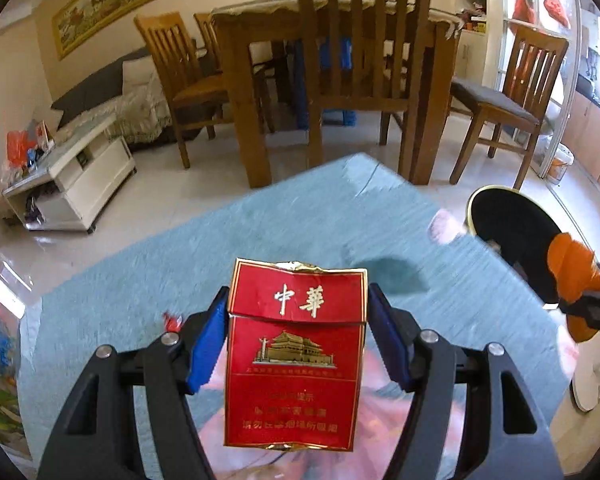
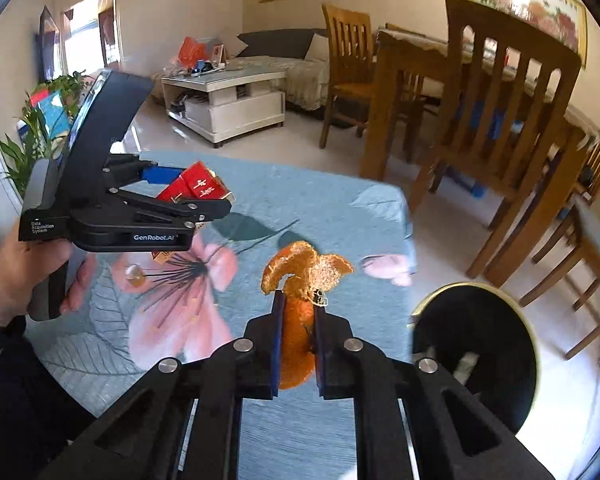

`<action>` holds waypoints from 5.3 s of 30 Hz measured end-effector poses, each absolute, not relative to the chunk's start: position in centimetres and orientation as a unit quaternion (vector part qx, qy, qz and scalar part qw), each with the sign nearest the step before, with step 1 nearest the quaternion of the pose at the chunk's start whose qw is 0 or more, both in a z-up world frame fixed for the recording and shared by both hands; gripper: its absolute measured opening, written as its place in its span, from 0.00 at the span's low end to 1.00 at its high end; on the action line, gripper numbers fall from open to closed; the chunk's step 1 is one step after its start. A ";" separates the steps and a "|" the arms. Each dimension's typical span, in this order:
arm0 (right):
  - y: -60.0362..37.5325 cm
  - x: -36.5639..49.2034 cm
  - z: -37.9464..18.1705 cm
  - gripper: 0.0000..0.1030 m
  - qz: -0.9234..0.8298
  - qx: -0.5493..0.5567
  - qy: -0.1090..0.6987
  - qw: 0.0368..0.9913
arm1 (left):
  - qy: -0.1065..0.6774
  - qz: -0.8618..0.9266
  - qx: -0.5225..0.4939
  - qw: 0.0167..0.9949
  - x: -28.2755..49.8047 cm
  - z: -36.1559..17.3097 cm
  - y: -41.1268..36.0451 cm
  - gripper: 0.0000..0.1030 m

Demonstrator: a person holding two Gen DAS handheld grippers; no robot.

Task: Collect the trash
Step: 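Carry the peel and cigarette pack to the bin and release them, then return to the table and grasp the small metal cap with the right tool, then grasp the green bottle cap with the left tool while the right tool carries the metal cap to the bin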

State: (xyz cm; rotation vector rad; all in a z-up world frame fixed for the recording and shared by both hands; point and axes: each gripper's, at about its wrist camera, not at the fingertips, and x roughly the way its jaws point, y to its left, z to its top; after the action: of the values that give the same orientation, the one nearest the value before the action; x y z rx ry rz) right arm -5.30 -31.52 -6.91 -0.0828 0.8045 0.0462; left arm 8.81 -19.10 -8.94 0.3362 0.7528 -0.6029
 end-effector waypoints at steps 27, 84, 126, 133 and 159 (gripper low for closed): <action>-52.5 -8.1 -11.6 0.87 -0.177 0.065 0.394 0.900 | 0.373 -0.360 0.213 0.828 1.3 -11.8 -39.0 0.65; -25.7 -0.4 -5.9 0.97 -0.068 -0.050 0.369 0.925 | 0.289 -0.190 0.092 0.934 7.0 -4.1 -10.2 0.97; -16.9 0.4 -13.5 0.16 0.195 -0.092 0.411 0.886 | 0.380 -0.182 0.096 0.902 13.4 -11.4 -1.5 0.97; -22.7 -1.4 -13.0 0.16 0.159 -0.034 0.408 0.898 | 0.402 -0.240 0.180 0.865 15.9 -15.0 -8.3 0.97; -27.5 -2.4 -12.5 0.16 0.136 0.030 0.364 0.921 | 0.440 -0.237 0.128 0.857 14.1 -15.7 -6.6 0.31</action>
State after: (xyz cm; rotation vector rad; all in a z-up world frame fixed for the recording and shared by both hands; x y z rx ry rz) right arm -2.43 -27.54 -12.54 0.0615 0.7477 0.2785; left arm 14.07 -6.57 -15.66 0.2681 0.9236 -0.4978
